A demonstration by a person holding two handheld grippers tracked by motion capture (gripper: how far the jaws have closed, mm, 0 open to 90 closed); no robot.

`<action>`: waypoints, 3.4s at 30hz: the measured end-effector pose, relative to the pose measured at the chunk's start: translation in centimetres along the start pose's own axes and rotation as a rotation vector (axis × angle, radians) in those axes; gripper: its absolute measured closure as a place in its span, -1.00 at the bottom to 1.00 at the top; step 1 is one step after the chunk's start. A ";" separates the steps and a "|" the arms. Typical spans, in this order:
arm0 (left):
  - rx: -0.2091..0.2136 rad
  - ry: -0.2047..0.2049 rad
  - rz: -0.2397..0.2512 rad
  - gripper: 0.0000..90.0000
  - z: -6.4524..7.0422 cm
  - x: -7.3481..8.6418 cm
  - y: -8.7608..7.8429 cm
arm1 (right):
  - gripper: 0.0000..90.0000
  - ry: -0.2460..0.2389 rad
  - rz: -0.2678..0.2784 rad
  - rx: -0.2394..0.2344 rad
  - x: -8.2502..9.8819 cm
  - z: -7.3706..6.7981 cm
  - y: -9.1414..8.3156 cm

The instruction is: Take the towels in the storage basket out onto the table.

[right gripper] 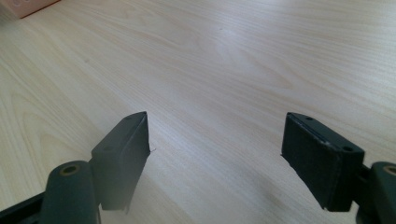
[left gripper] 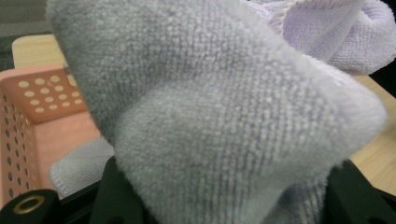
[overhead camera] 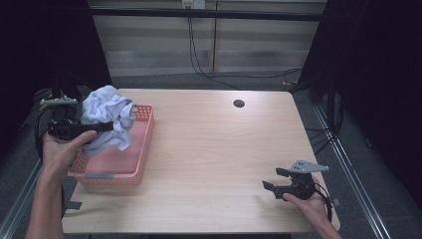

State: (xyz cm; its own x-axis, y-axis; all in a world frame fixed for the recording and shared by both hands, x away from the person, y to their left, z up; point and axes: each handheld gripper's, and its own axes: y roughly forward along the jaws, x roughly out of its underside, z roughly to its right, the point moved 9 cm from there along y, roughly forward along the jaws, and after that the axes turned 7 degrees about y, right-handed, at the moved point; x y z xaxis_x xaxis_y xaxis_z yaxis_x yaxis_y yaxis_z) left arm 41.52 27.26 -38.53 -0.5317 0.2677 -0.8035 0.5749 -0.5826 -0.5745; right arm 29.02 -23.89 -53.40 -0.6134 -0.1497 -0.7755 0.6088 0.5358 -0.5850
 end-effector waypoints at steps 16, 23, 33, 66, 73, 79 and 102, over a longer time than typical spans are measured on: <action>0.029 0.083 0.056 0.08 3.5 -3.0 -1.9 | -0.68 -0.010 0.050 -0.054 -0.5 -0.5 -0.7; 0.033 0.100 0.082 0.07 4.6 -4.7 -2.4 | -0.68 -0.010 0.051 -0.049 -0.5 -0.5 -0.7; 0.125 0.168 0.086 0.07 9.4 -6.8 0.6 | -0.68 -0.026 0.053 -0.058 -0.6 -0.7 -0.7; 0.360 0.235 -0.255 -0.14 21.1 4.3 20.1 | -0.68 -0.030 0.046 -0.063 -0.5 -0.8 -0.7; 0.360 0.278 -0.268 -0.44 22.4 7.6 22.8 | -0.67 -0.041 0.040 -0.063 -0.4 -0.9 -0.6; 0.414 0.264 -0.248 -0.60 22.2 6.5 21.7 | -0.59 -0.063 0.014 -0.083 -0.2 -1.5 -0.2; 0.403 0.222 -0.083 -0.28 19.7 3.2 14.9 | -0.49 -0.130 0.059 -0.163 -5.0 -6.0 1.6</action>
State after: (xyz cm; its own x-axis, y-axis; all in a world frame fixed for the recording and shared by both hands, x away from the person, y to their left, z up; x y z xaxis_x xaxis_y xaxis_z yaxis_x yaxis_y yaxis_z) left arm 36.12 4.27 -46.58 -0.3950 0.4583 -0.7962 0.2255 -0.7918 -0.5676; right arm 30.02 -17.30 -49.05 -0.5029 -0.2142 -0.8374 0.5460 0.6724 -0.4998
